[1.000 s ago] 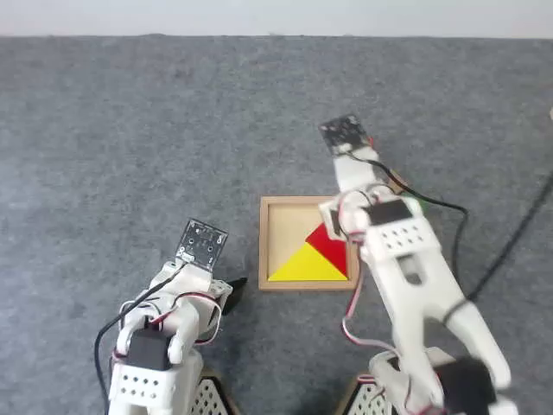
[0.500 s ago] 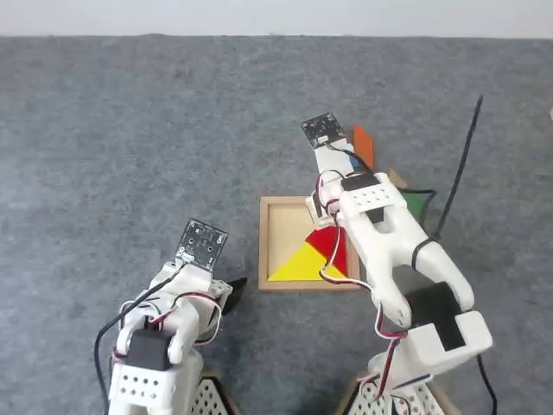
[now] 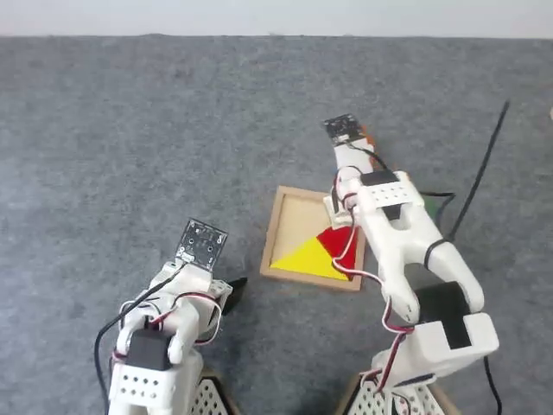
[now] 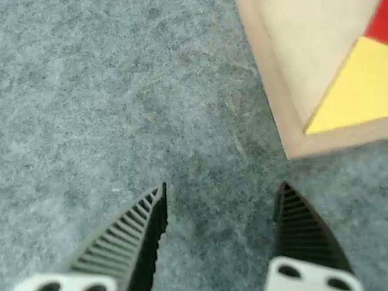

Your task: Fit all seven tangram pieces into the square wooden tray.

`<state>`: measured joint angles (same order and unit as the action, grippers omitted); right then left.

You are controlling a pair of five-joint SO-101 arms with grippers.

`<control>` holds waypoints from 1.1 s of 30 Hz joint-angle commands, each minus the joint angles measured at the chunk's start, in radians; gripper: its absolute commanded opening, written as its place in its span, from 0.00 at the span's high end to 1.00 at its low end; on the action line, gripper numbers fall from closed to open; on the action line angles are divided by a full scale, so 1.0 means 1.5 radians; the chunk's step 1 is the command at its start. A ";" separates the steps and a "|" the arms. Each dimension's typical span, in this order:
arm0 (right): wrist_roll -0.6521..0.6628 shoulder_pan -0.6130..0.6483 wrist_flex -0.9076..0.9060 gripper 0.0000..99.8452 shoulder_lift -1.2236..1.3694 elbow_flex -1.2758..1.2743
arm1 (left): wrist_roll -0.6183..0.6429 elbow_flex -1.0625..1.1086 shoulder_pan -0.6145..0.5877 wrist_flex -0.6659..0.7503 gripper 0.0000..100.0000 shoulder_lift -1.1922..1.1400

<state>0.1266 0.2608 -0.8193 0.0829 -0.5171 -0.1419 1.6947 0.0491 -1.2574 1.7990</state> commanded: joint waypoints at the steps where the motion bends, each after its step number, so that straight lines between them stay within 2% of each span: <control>1: 0.016 -0.031 -0.006 0.85 -0.053 0.002 | 0.004 -0.008 0.005 -0.003 0.72 0.011; 7: 0.000 -0.014 -0.014 0.85 -0.202 0.001 | 0.004 -0.008 0.005 -0.003 0.72 0.011; 11: 0.001 0.010 -0.078 0.85 -0.287 0.001 | 0.004 -0.008 0.005 -0.003 0.72 0.011; 15: 0.002 -0.040 -0.133 0.85 -0.346 0.001 | 0.004 -0.008 0.005 -0.003 0.72 0.011; 20: 0.046 -0.108 -0.074 0.85 -0.326 -0.068 | 0.004 -0.008 0.005 -0.003 0.72 0.011; 26: 0.049 -0.165 0.035 0.85 -0.275 -0.098 | 0.004 -0.008 0.005 -0.003 0.72 0.011; 30: 0.099 -0.157 0.039 0.84 -0.231 -0.046 | 0.004 -0.008 0.005 -0.003 0.72 0.011; 33: 0.102 -0.124 0.038 0.74 -0.163 0.036 | 0.004 -0.008 0.005 -0.003 0.72 0.011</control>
<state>0.2539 0.0245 -0.7825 -0.2424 -0.6322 -0.1419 1.6947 0.0491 -1.2574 1.7990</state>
